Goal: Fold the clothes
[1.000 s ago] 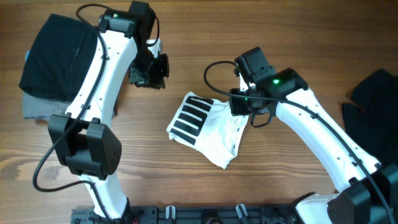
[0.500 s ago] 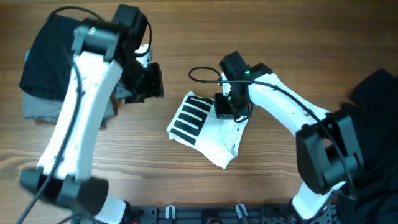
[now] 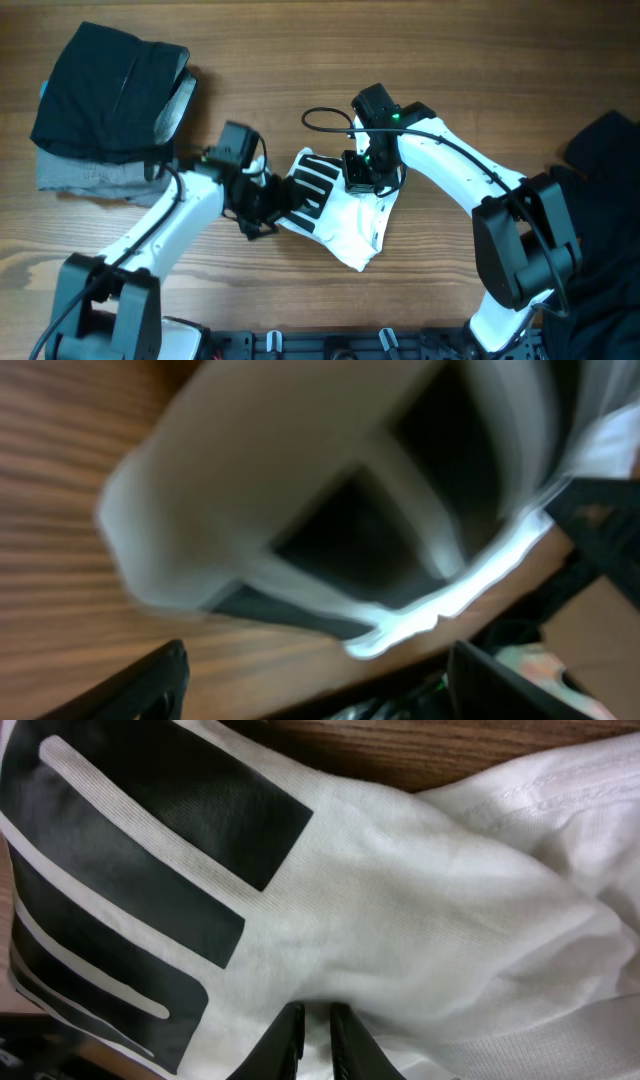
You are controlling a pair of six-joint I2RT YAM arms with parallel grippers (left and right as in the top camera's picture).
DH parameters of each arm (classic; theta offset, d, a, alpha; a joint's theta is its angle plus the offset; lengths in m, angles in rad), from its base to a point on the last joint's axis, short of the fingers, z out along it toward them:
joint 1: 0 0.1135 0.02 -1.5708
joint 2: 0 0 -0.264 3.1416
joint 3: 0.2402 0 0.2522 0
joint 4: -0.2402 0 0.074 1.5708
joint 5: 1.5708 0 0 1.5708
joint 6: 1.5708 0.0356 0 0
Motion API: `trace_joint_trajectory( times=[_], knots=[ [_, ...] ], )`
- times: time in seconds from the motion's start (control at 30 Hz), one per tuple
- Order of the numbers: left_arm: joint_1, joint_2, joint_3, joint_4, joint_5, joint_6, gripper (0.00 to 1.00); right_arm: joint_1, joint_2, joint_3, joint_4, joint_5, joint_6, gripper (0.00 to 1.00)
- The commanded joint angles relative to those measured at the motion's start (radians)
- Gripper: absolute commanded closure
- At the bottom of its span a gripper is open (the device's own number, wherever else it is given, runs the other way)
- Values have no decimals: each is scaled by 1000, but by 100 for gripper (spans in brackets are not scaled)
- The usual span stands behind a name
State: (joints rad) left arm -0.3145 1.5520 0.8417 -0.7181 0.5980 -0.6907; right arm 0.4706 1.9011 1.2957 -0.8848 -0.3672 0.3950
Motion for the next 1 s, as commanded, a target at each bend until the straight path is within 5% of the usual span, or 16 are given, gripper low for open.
trace_joint_trajectory(
  times=[0.0, 0.17, 0.33, 0.47, 0.6, 0.73, 0.97],
  knots=[
    [-4, -14, -143, 145, 84, -161, 8, 0, 14, 2, 3, -19, -3, 86],
    [-35, -8, -243, 385, 2, -286, 1, 0, 14, 2, 6, -19, -4, 86],
    [-98, 70, -267, 560, -8, -373, 11, 0, 14, 2, 6, -19, -3, 86],
    [-120, 166, -267, 615, -5, -423, 28, 0, 14, 2, 6, -19, -2, 86],
    [-108, 204, -267, 710, -5, -423, 68, 0, 14, 2, -1, -19, 1, 87],
    [-87, 203, -265, 752, -5, -353, 95, -1, 1, 3, -28, -8, 1, 90],
    [16, 111, -223, 557, 19, -84, 96, -46, -150, 97, -211, 23, -55, 86]
  ],
)
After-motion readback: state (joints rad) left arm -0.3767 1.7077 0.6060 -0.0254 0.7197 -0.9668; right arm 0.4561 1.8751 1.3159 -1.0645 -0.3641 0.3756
